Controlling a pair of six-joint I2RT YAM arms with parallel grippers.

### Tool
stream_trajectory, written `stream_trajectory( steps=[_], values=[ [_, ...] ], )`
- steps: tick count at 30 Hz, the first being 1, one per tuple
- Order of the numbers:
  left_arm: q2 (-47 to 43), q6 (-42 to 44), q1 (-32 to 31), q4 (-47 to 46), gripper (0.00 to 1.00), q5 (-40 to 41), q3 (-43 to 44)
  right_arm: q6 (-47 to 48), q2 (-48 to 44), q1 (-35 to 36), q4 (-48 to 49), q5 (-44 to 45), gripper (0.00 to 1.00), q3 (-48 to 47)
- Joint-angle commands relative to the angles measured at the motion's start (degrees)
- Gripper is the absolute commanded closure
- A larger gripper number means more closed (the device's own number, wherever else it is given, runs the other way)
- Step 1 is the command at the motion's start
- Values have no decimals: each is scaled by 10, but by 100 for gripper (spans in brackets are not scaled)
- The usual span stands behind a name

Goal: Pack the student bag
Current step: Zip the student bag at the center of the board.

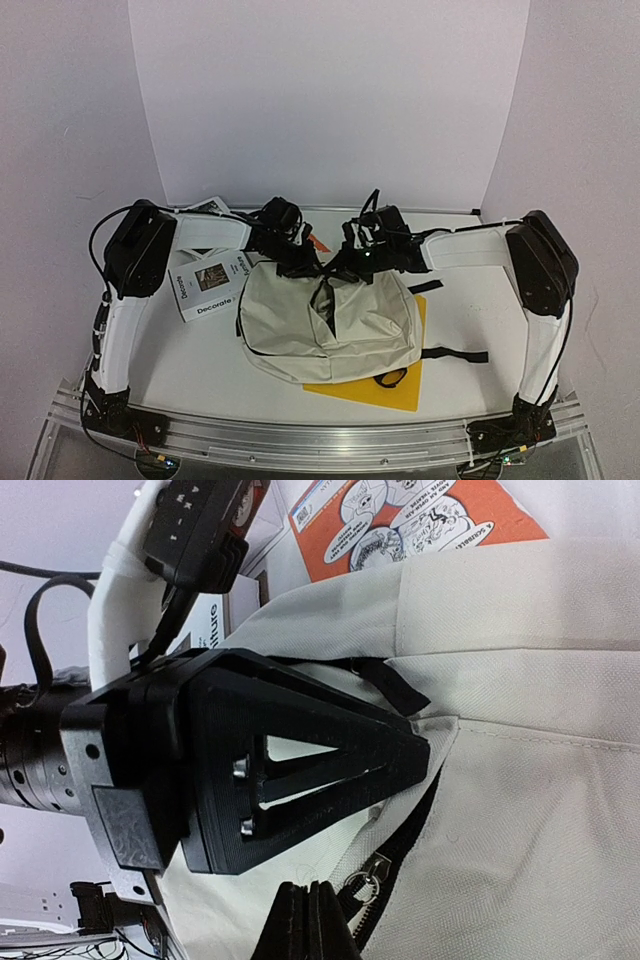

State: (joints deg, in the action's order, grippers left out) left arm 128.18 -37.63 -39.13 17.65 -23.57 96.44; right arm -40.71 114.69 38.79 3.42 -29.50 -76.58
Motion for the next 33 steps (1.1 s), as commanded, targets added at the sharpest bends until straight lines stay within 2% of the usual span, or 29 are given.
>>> stream_trajectory(
  steps=[1,6,11,23,33],
  values=[
    [9,-6,-10,-1,86,3,18,9,-38,8,18,-16,100,7],
    [16,-19,-10,-24,93,7,16,12,-50,15,17,-22,100,15],
    [28,-24,-9,-37,95,22,20,10,-63,21,16,-23,100,29],
    [36,-32,14,-62,96,50,18,-7,-115,53,5,-14,100,90],
    [46,-16,33,-68,95,48,30,-57,-174,91,3,21,100,154]
  ],
)
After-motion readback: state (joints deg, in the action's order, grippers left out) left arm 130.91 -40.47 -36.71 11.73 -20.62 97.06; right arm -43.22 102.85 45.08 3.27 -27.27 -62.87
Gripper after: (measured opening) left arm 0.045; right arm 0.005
